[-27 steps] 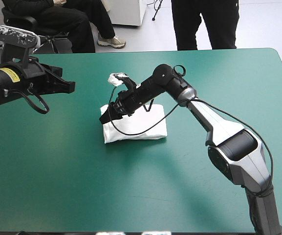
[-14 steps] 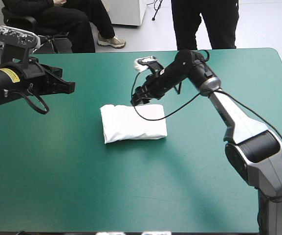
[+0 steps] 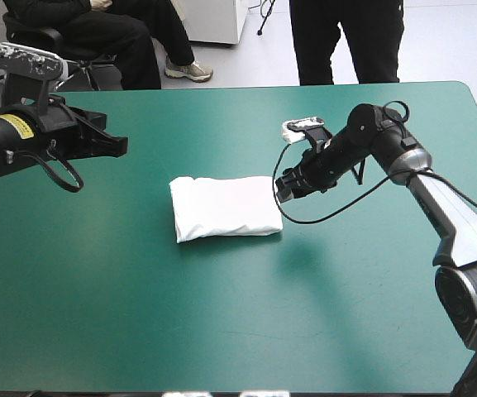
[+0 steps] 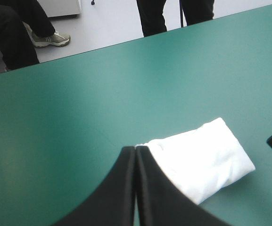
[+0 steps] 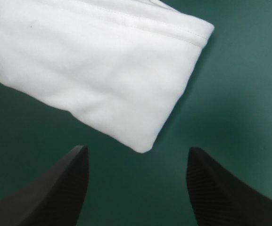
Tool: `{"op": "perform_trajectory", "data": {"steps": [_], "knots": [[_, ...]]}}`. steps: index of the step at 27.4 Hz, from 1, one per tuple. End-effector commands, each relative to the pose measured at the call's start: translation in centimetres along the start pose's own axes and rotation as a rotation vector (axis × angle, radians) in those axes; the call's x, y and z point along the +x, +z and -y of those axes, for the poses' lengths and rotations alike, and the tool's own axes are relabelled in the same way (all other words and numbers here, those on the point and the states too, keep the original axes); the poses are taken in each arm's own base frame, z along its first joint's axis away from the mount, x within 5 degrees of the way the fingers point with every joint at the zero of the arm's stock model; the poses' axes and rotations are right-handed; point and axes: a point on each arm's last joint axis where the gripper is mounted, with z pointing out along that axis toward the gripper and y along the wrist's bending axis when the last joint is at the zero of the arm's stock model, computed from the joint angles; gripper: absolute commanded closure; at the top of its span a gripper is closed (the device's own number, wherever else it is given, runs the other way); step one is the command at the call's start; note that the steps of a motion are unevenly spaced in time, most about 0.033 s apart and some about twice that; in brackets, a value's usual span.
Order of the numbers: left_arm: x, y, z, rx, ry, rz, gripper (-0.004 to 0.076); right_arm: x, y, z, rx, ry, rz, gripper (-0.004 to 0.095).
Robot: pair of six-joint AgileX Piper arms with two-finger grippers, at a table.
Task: Fold the cloth
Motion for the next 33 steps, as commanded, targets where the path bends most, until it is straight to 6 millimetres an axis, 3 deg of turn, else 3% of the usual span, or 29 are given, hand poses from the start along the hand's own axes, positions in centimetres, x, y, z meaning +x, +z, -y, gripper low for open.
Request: {"op": "perform_trajectory", "data": {"steps": [1,11,22,24,26,28,29,30,33], "knots": [[-1.2,-1.7,0.3,0.024,-0.023,0.141,0.0741,-1.0,-0.5,-0.7,-0.060,-0.013,0.153,0.0325],[-1.1,-1.7,0.3,0.035,-0.027,0.119,0.0741,-1.8,5.1,1.8,-0.093,0.046,0.121,0.0321],[-0.7,-1.6,0.4,0.037,-0.026,0.083,0.0741,-1.4,9.5,2.7,-0.222,0.098,0.054,0.0348],[-0.7,-1.6,0.4,0.037,-0.026,0.083,0.0741,-1.2,10.0,2.9,-0.229,0.101,0.031,0.0405],[-0.7,-1.8,0.4,0.042,-0.028,0.087,0.0741,-1.0,10.4,3.0,-0.239,0.094,0.005,0.0530],[-0.7,-2.2,0.5,0.051,-0.029,0.096,0.0741,-0.8,10.5,3.1,-0.236,0.085,-0.009,0.0702],[-0.7,-2.4,0.6,0.054,-0.028,0.101,0.0741,-0.7,10.5,3.3,-0.215,0.068,-0.021,0.0877],[-0.7,-2.5,0.6,0.054,-0.028,0.103,0.0741,-0.6,10.6,3.4,-0.204,0.062,-0.028,0.0922],[-0.6,-3.2,0.6,0.056,-0.028,0.114,0.0741,0.1,10.0,4.4,-0.074,0.025,-0.096,0.0914]]}}
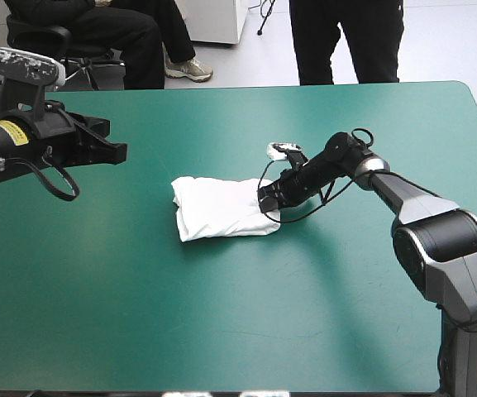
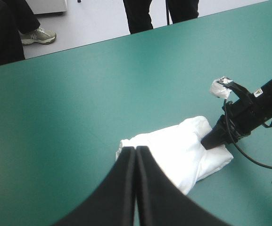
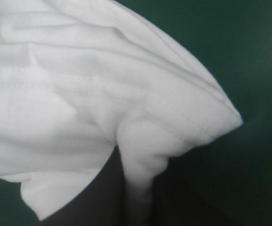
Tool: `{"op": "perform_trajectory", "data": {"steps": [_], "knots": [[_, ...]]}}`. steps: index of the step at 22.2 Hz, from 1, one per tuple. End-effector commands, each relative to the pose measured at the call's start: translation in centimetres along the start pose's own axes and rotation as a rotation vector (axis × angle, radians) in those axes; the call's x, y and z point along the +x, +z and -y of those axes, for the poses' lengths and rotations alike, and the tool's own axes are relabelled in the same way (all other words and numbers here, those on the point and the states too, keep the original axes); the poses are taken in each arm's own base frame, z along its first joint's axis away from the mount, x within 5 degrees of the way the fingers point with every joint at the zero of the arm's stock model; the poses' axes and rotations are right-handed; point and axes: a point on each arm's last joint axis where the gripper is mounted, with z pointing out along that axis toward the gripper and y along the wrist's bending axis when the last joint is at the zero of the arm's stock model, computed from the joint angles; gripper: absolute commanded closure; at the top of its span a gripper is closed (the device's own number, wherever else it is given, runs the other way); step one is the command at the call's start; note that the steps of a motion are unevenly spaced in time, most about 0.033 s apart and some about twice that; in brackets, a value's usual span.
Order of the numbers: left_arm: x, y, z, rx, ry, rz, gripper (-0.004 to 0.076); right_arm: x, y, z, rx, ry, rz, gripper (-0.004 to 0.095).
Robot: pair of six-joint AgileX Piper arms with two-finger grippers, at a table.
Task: Fold the cloth
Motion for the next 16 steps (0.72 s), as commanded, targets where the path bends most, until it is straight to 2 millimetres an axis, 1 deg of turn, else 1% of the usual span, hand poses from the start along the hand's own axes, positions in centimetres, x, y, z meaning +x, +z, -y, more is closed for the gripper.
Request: {"op": "perform_trajectory", "data": {"steps": [1,3,4,5,6,7,8,11,13,16], "knots": [[-0.8,-2.1,0.3,0.013,-0.008,0.117,0.0741,0.5,-2.6,-0.1,0.154,-0.076,-0.063,0.0914],[-0.8,-2.3,0.3,0.013,-0.008,0.115,0.0741,0.9,-5.4,1.0,0.354,-0.110,-0.090,0.0915],[-0.7,-2.3,0.3,0.013,-0.008,0.112,0.0741,1.3,-6.3,1.6,0.396,-0.111,-0.094,0.0916],[-0.7,-2.3,0.3,0.011,-0.007,0.107,0.0741,1.9,-8.2,2.4,0.441,-0.088,-0.086,0.0916],[-0.7,-2.3,0.3,0.010,-0.006,0.107,0.0741,2.5,-9.4,3.1,0.461,-0.062,-0.075,0.0916],[-0.7,-2.3,0.3,0.010,-0.006,0.107,0.0741,3.8,-11.1,4.5,0.478,-0.008,-0.064,0.0916],[-0.7,-2.3,0.3,0.009,-0.006,0.107,0.0741,4.6,-12.3,5.0,0.492,0.022,-0.053,0.0916],[-0.7,-2.2,0.2,0.009,-0.006,0.105,0.0741,9.4,-16.6,8.0,0.587,0.146,-0.060,0.0916],[-0.7,-2.1,0.3,0.011,-0.007,0.103,0.0741,11.7,-18.2,8.9,0.609,0.217,-0.035,0.0916],[-0.8,-1.5,0.4,0.028,-0.015,0.091,0.0741,14.7,-19.6,9.7,0.639,0.292,-0.004,0.0916]]}}
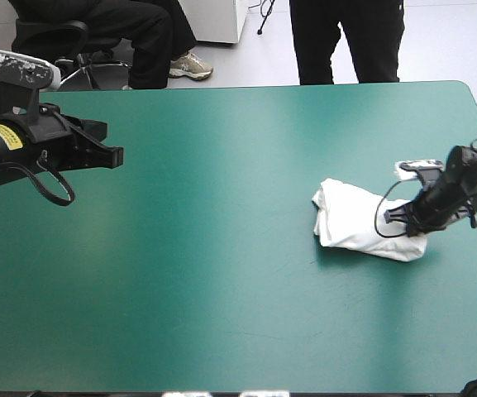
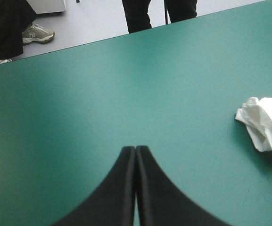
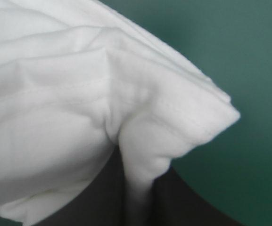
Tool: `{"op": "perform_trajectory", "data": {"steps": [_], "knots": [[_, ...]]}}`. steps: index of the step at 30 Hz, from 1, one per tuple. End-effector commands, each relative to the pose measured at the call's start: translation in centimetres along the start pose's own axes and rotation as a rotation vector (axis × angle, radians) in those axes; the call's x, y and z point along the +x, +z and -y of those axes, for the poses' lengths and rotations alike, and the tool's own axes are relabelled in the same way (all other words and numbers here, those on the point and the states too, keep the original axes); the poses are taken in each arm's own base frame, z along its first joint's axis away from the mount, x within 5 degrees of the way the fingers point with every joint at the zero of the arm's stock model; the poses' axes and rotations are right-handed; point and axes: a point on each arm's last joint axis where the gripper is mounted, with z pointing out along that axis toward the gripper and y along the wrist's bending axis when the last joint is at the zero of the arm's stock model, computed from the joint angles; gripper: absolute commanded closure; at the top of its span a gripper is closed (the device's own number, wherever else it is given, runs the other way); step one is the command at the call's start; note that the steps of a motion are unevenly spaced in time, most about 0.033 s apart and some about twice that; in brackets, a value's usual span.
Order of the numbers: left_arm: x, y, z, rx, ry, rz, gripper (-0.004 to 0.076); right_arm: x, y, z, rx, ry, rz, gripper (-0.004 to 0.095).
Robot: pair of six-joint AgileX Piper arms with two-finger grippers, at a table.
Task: Fold the cloth
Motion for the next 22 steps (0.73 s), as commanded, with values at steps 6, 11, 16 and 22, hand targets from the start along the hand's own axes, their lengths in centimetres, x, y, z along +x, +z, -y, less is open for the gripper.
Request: {"op": "perform_trajectory", "data": {"steps": [6,11,16,22], "knots": [[-1.0,-0.2,0.3,0.034,-0.020,0.077,0.0741,6.3,-3.7,3.8,0.152,0.133,0.129,0.0925],[-1.1,0.1,0.5,0.061,-0.032,0.070,0.0741,8.2,-3.6,4.6,0.213,0.170,0.134,0.0925],[-1.1,0.1,0.6,0.068,-0.032,0.069,0.0741,8.7,-3.5,5.2,0.275,0.176,0.109,0.0925],[-1.1,0.1,0.6,0.070,-0.031,0.069,0.0741,8.5,-3.6,5.4,0.290,0.251,0.148,0.0924]]}}
